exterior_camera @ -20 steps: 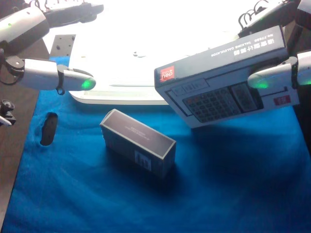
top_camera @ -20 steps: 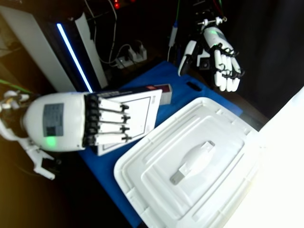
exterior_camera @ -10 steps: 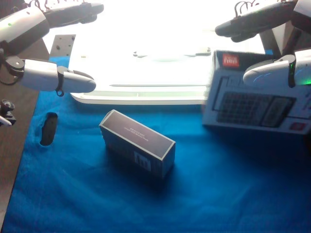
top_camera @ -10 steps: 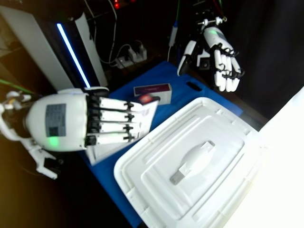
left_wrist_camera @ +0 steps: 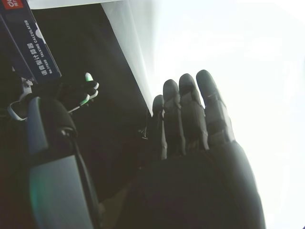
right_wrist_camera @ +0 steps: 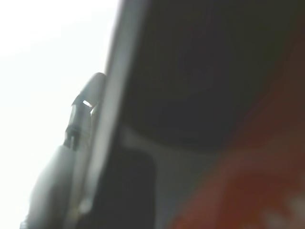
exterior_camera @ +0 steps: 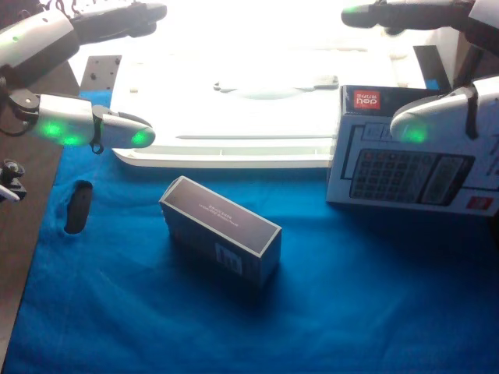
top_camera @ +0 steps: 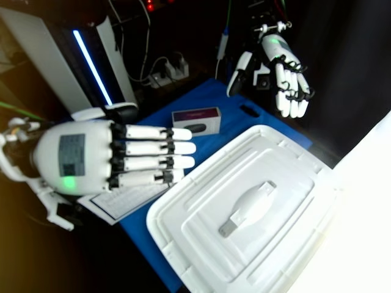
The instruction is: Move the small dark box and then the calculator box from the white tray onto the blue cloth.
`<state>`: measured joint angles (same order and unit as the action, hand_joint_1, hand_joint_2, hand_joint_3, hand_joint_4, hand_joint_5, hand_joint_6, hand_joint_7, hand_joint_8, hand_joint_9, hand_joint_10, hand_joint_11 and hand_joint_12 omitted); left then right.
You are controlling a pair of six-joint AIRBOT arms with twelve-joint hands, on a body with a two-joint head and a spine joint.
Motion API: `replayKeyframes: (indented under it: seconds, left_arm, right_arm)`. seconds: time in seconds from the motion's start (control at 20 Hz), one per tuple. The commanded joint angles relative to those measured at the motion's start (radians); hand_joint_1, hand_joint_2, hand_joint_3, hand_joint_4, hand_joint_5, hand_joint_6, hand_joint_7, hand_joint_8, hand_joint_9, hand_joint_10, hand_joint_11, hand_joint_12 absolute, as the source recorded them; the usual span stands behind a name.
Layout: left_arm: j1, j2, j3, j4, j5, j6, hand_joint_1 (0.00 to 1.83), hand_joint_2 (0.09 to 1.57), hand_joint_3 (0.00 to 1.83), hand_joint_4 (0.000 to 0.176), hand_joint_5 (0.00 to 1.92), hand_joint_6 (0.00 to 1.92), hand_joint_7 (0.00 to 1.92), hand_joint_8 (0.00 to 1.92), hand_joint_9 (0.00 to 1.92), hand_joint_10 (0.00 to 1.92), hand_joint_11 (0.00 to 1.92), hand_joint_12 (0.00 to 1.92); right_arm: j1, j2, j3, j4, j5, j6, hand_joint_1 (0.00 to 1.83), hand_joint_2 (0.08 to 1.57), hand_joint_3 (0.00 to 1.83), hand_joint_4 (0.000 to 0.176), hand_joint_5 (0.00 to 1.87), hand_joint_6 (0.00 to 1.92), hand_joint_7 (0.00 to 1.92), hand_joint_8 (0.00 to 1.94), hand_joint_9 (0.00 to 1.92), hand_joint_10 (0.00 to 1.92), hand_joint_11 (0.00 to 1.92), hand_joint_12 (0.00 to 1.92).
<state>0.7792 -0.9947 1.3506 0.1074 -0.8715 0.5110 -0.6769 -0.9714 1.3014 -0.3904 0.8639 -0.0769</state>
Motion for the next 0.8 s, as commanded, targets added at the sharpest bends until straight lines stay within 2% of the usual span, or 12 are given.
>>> replayKeyframes:
  seconds: [0.0,0.05,0.15,0.2,0.25,0.3,0.35,0.4,0.45,0.6,0.65,0.75]
  left_arm:
    - [-0.004,-0.004,0.007,-0.034,-0.112,-0.002,0.85,0.88,0.00,0.033,0.21,0.00,0.37,0.00,0.29,0.00,0.00,0.69]
    - [-0.004,-0.004,0.008,-0.035,-0.106,-0.002,0.85,0.88,0.00,0.033,0.21,0.00,0.36,0.00,0.29,0.00,0.00,0.69]
    - [-0.008,-0.003,0.012,-0.036,-0.097,-0.002,0.88,0.89,0.00,0.039,0.22,0.00,0.35,0.00,0.30,0.00,0.00,0.71]
    - [-0.011,-0.003,0.013,-0.037,-0.097,-0.002,0.87,0.90,0.00,0.048,0.22,0.00,0.34,0.00,0.31,0.01,0.00,0.71]
    - [-0.019,-0.002,0.015,-0.038,-0.091,-0.002,0.82,0.91,0.01,0.058,0.18,0.00,0.30,0.00,0.27,0.00,0.00,0.69]
    - [-0.021,-0.002,0.015,-0.038,-0.090,-0.002,0.82,0.91,0.01,0.058,0.18,0.00,0.30,0.00,0.27,0.00,0.00,0.69]
    - [-0.025,-0.002,0.015,-0.037,-0.085,-0.002,0.81,0.93,0.01,0.058,0.17,0.00,0.30,0.00,0.26,0.00,0.00,0.71]
    - [-0.027,-0.001,0.015,-0.037,-0.082,-0.002,0.82,0.93,0.00,0.051,0.18,0.00,0.35,0.01,0.27,0.00,0.00,0.77]
    - [-0.029,-0.001,0.016,-0.037,-0.080,-0.002,0.81,0.92,0.00,0.054,0.18,0.00,0.37,0.01,0.28,0.00,0.00,0.80]
    - [-0.033,-0.001,0.018,-0.037,-0.078,-0.002,0.81,0.88,0.00,0.075,0.18,0.00,0.36,0.00,0.24,0.00,0.00,0.66]
    - [-0.035,-0.001,0.018,-0.037,-0.079,-0.002,0.82,0.88,0.00,0.084,0.19,0.00,0.36,0.00,0.25,0.01,0.00,0.69]
    - [-0.039,-0.001,0.019,-0.037,-0.081,-0.002,0.81,0.90,0.00,0.081,0.18,0.00,0.35,0.00,0.24,0.00,0.00,0.60]
  right_arm:
    - [0.018,0.001,0.005,0.052,0.111,0.009,0.45,0.80,0.00,0.023,0.27,0.00,0.19,0.00,0.29,0.00,0.04,1.35]
    - [0.022,0.004,0.008,0.056,0.111,0.009,0.45,0.80,0.00,0.028,0.24,0.00,0.18,0.00,0.29,0.00,0.01,1.36]
    - [0.029,0.023,0.015,0.069,0.111,0.009,0.48,0.81,0.00,0.018,0.09,0.00,0.08,0.00,0.17,0.01,0.00,1.09]
    - [0.032,0.024,0.021,0.076,0.111,0.009,0.36,0.77,0.00,0.016,0.04,0.00,0.02,0.00,0.07,0.00,0.00,1.01]
    - [0.042,0.028,0.030,0.080,0.110,0.009,0.31,0.77,0.00,0.019,0.04,0.01,0.07,0.01,0.13,0.03,0.00,1.13]
    - [0.044,0.029,0.031,0.080,0.110,0.009,0.31,0.77,0.00,0.019,0.04,0.01,0.07,0.01,0.13,0.03,0.00,1.13]
    - [0.051,0.032,0.034,0.083,0.107,0.009,0.26,0.82,0.00,0.000,0.03,0.00,0.08,0.01,0.16,0.03,0.00,1.19]
    - [0.057,0.034,0.036,0.086,0.105,0.009,0.23,0.89,0.00,0.000,0.02,0.00,0.10,0.01,0.17,0.02,0.00,1.33]
    - [0.062,0.034,0.039,0.087,0.105,0.009,0.25,0.88,0.00,0.000,0.00,0.00,0.10,0.00,0.14,0.01,0.00,1.40]
    - [0.076,0.034,0.047,0.090,0.104,0.009,0.22,0.83,0.00,0.000,0.00,0.00,0.14,0.00,0.16,0.01,0.00,1.61]
    - [0.077,0.034,0.046,0.090,0.105,0.009,0.20,0.83,0.00,0.000,0.00,0.00,0.16,0.01,0.14,0.00,0.00,1.60]
    - [0.079,0.034,0.047,0.090,0.105,0.009,0.19,0.84,0.00,0.000,0.01,0.00,0.15,0.00,0.10,0.00,0.00,1.51]
